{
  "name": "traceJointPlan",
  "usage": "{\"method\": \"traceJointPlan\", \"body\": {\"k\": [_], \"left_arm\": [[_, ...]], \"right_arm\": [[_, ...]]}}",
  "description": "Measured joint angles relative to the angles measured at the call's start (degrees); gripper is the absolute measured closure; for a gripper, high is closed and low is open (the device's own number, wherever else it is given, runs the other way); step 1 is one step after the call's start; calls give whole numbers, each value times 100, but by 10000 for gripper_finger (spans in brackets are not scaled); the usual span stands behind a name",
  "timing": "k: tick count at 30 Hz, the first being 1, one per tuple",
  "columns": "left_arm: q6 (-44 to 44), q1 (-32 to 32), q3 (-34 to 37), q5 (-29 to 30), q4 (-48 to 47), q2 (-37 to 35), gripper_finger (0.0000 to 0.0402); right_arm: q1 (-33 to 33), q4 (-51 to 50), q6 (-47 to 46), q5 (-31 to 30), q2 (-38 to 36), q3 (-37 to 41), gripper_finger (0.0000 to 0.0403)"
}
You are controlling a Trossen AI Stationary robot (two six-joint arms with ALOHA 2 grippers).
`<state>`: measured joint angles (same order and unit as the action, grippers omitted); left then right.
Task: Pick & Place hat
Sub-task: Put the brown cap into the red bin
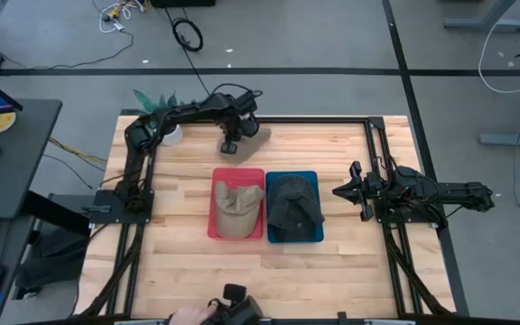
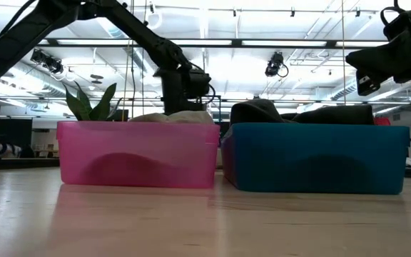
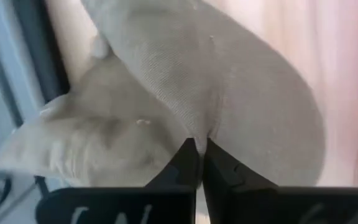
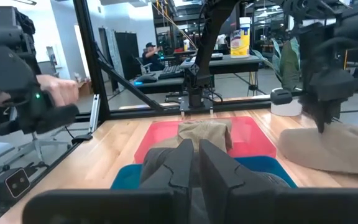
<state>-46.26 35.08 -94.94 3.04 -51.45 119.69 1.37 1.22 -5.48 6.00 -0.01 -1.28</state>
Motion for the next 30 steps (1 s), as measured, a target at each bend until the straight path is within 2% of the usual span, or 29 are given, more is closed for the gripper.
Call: {"method": "traceJointPlan", "body": {"k": [6,12,16,22,30], "left_arm": [[1029,-179,-478,412,-315,-167,396],[1773,-707,-805,1097,-469,-573,397],[2625,-1178,-894,1227,-837,-870,397],[3529,-2112,-894,1895,-1138,-1290,397],[4774,-3121,-811,2079,-1765,-1422,397]], "right_arm": [[-2,2,0,0,0,0,372],[-2,2,0,-2,0,0,372],[-1,2,-1,-4,0,0,372],[-1,2,-1,-2,0,0,372],[-2,2,0,-2,0,0,372]]}}
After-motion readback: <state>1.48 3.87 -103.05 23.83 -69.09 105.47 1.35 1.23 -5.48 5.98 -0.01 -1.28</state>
